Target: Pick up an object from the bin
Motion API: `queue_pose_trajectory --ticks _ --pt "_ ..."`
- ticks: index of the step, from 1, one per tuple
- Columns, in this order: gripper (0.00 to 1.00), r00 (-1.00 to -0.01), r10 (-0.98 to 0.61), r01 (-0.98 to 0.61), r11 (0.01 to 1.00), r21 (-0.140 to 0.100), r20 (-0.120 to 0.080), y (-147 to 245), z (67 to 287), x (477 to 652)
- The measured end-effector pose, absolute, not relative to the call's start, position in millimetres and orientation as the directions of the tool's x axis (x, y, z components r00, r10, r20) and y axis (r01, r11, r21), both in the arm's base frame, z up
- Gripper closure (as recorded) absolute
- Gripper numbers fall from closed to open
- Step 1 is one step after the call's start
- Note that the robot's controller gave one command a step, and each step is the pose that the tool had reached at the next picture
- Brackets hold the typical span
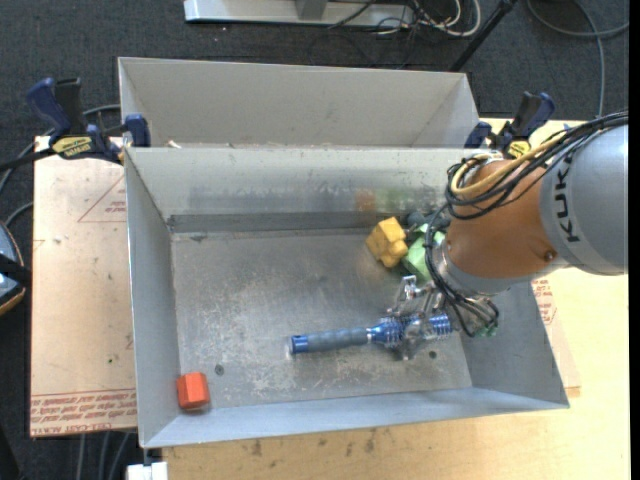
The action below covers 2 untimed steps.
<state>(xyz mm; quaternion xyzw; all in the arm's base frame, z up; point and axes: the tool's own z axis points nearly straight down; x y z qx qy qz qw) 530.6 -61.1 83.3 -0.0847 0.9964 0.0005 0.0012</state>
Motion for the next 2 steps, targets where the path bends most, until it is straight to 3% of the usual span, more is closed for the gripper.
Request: queue_pose_trajectory --ticks 1,2 --pt "1.0 -0.986 -0.167 -0.167 0.986 0.001 -0.002 -61 100 530.8" --pt "1.0 -0.986 -0.166 -0.166 0.986 -0.002 -0.009 -60 178 532.9"
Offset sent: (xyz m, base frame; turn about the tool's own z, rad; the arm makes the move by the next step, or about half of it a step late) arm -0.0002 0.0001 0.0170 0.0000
